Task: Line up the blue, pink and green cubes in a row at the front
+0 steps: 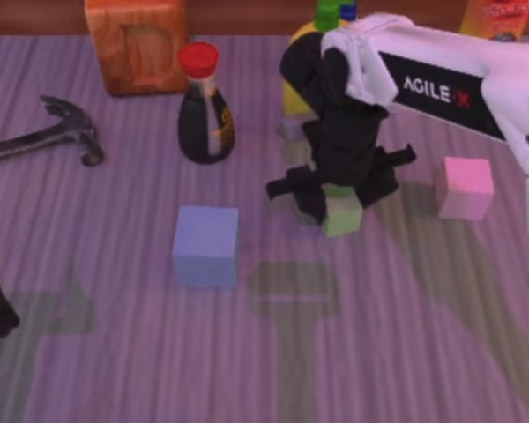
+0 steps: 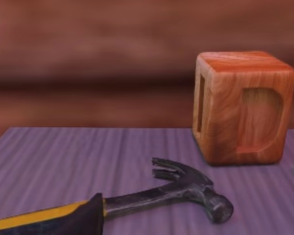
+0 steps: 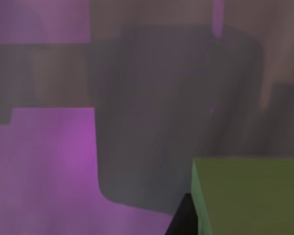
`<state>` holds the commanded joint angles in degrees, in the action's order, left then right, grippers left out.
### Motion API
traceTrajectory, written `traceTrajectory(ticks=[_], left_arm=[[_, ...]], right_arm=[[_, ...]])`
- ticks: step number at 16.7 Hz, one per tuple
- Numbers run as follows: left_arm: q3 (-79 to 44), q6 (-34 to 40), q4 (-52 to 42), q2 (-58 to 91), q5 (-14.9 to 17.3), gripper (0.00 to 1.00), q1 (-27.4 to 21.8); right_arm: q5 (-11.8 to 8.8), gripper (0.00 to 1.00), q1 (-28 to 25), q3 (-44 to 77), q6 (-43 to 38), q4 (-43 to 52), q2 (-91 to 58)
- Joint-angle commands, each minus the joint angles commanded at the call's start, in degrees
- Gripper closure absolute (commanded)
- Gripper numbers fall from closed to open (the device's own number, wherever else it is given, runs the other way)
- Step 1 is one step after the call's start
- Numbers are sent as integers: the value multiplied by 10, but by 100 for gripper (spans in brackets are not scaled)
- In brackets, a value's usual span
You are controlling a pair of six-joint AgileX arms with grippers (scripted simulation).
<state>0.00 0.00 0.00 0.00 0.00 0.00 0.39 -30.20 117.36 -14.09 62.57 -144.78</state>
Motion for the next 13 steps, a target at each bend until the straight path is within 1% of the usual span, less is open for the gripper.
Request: traceTrajectory(ticks=[4, 5, 7, 13], left_arm=[[0, 0, 0, 0, 0, 0, 0], [0, 0, 0, 0, 0, 0, 0], [0, 0, 0, 0, 0, 0, 0], [0, 0, 0, 0, 0, 0, 0]], right_arm=[[0, 100, 0, 0, 0, 0, 0], [4, 100, 2, 4, 2, 4, 17], [4, 100, 1, 13, 2, 14, 17], [4, 100, -2, 113, 2, 130, 30]])
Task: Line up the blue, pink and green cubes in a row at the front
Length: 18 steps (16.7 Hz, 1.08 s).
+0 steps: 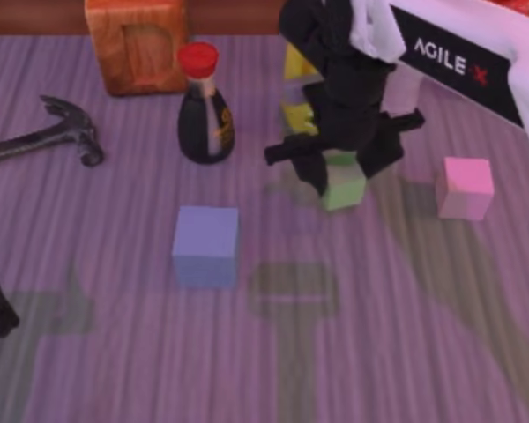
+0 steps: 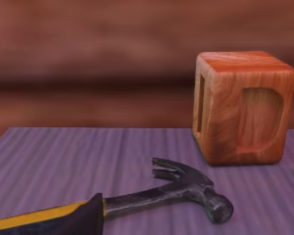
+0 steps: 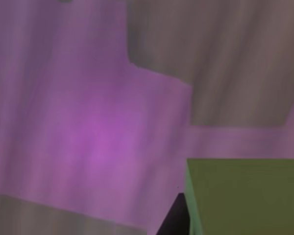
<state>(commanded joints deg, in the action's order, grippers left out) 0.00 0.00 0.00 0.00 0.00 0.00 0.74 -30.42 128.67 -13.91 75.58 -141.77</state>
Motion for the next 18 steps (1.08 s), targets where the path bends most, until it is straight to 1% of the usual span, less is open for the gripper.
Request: traceTrajectory(ticks=[2, 7, 9, 13, 18], left_arm=[[0, 0, 0, 0, 0, 0, 0], [0, 0, 0, 0, 0, 0, 0], [0, 0, 0, 0, 0, 0, 0], [0, 0, 0, 0, 0, 0, 0], [0, 0, 0, 0, 0, 0, 0]], right_arm=[[0, 100, -1, 17, 1, 18, 4], [0, 100, 2, 16, -1, 17, 3], [0, 100, -2, -4, -12, 10, 20], [0, 100, -24, -111, -67, -25, 101], [2, 100, -64, -329, -166, -81, 238]])
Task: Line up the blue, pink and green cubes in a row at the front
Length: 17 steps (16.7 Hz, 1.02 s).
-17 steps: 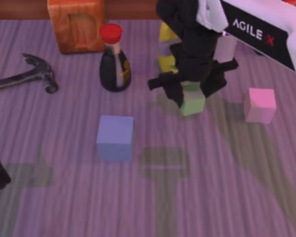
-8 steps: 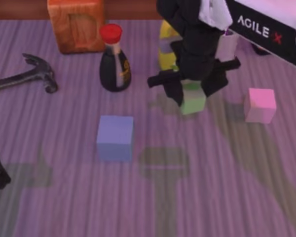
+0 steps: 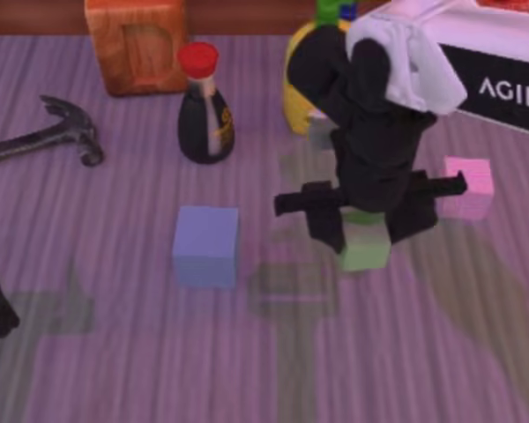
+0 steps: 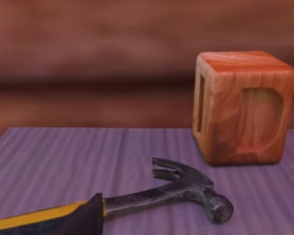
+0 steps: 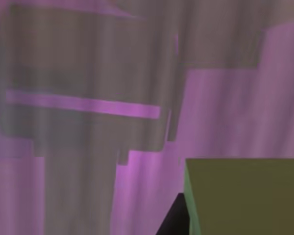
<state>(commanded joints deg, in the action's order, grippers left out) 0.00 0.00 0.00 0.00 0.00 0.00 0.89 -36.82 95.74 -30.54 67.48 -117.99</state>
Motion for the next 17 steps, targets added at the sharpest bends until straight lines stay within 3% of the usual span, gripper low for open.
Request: traceTrajectory(ticks=[6, 13, 17], left_arm=[[0, 0, 0, 0, 0, 0, 0], [0, 0, 0, 0, 0, 0, 0], [0, 0, 0, 0, 0, 0, 0]], right_arm=[[2, 100, -40, -183, -95, -56, 133], [1, 100, -42, -197, -105, -62, 143], [2, 100, -42, -237, -106, -128, 123]])
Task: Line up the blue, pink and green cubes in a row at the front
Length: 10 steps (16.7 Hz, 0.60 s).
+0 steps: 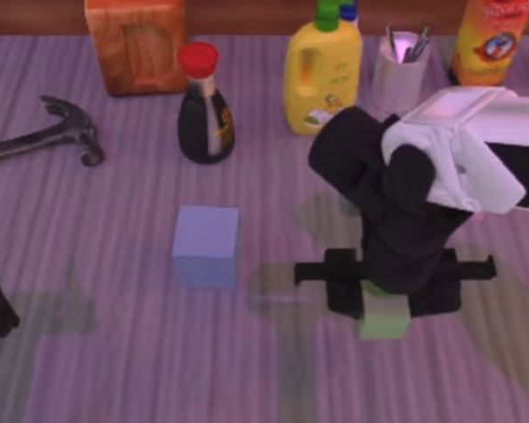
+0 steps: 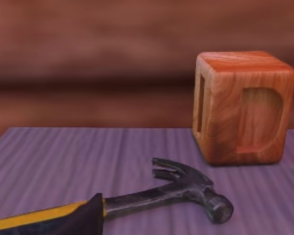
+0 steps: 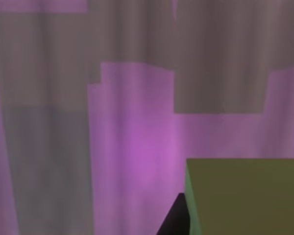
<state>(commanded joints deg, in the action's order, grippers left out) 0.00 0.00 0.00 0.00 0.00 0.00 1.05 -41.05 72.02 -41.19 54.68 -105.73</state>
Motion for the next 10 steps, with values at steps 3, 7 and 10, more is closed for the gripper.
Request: traceTrajectory(ticks=[3, 7, 10], left_arm=[[0, 0, 0, 0, 0, 0, 0], [0, 0, 0, 0, 0, 0, 0], [0, 0, 0, 0, 0, 0, 0]], right_arm=[[0, 100, -3, -41, -1, -68, -24], [1, 100, -4, -56, -1, -86, -33], [1, 85, -4, -56, -1, -86, -33]])
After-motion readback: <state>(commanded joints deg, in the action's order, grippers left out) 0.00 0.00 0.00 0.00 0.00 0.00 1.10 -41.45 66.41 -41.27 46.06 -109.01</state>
